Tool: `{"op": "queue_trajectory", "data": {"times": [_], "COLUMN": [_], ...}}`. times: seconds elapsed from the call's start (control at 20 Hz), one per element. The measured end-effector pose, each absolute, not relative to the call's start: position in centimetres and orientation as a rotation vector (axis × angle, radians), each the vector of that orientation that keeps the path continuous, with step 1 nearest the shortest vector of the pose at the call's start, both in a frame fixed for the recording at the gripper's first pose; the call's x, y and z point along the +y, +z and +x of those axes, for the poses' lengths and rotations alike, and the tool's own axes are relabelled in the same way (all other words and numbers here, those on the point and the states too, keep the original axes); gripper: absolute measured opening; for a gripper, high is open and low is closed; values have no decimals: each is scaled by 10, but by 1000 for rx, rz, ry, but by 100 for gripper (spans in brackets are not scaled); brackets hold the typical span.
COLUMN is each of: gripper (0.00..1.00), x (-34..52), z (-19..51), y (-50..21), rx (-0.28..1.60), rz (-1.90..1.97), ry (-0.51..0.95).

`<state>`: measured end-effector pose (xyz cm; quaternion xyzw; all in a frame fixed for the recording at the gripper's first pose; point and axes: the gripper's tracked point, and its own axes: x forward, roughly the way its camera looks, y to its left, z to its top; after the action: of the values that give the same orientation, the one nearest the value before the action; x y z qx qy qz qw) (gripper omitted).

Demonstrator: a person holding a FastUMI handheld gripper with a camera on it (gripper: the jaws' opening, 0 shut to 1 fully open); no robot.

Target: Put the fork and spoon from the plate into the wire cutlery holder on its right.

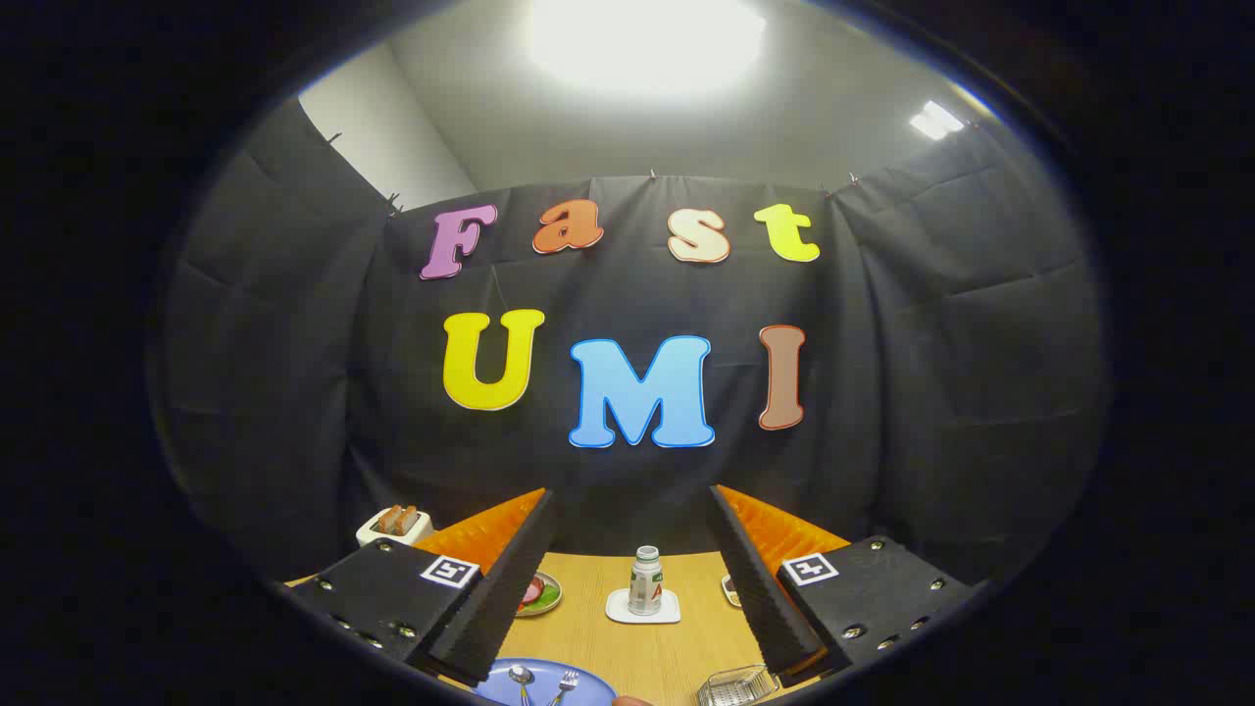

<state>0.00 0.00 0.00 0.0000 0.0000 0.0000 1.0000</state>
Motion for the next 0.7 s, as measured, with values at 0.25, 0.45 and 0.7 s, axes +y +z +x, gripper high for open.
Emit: {"op": "queue_trajectory", "data": {"times": [0.25,0.45,0.7], "gripper": [97,97,97], "x": [-3,-1,-2], "z": [-9,-12,-12], "y": [2,-1,-4], "rx": [-18,-7,0], "rz": [-25,-8,-7], "ry": [-4,3,11]}}
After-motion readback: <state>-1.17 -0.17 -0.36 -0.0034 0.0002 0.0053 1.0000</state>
